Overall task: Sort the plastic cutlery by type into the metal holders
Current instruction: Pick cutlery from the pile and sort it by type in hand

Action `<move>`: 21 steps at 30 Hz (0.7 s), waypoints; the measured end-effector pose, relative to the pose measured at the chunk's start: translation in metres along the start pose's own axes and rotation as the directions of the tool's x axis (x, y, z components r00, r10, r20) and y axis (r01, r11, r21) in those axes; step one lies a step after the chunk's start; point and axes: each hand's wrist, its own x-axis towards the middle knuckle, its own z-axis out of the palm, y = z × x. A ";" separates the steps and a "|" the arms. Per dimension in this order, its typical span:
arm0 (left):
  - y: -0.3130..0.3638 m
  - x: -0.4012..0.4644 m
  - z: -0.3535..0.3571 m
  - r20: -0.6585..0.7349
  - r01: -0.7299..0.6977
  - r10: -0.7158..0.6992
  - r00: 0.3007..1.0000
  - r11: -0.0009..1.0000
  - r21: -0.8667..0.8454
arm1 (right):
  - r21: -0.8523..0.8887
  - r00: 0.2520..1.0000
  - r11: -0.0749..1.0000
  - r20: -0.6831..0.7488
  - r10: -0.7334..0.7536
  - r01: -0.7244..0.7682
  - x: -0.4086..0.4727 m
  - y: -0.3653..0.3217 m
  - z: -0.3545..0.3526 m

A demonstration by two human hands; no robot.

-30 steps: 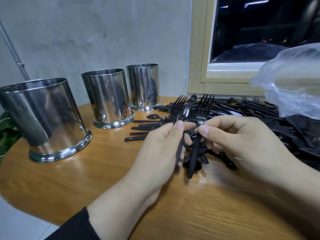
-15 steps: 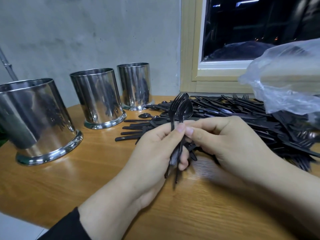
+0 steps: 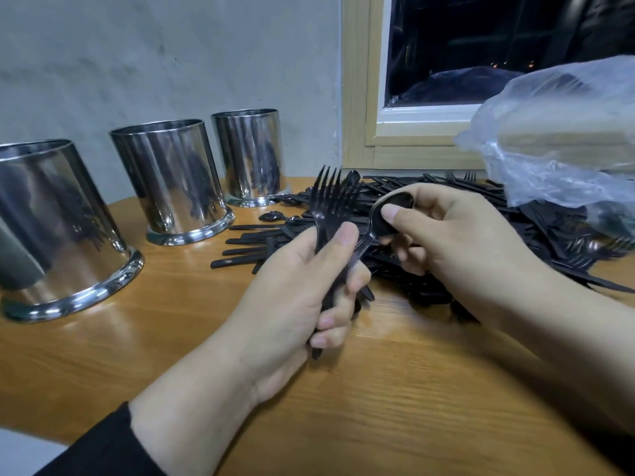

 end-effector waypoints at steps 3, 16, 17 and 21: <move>-0.001 0.001 -0.002 -0.052 -0.049 0.056 0.997 0.992 0.115 | -0.008 0.995 0.997 -0.074 -0.073 0.072 0.003 -0.004 -0.007; -0.011 0.003 -0.006 -0.169 -0.065 0.120 0.978 0.953 0.297 | -0.399 0.951 0.865 0.184 -0.249 0.304 0.004 -0.004 -0.038; -0.012 0.004 -0.007 -0.183 -0.065 0.126 0.975 0.949 0.307 | -0.492 0.944 0.811 0.248 -0.218 0.317 0.004 -0.003 -0.047; -0.012 0.001 -0.005 -0.180 -0.026 0.107 0.978 0.916 0.401 | -0.679 0.849 0.617 0.528 0.033 0.398 0.003 0.003 -0.078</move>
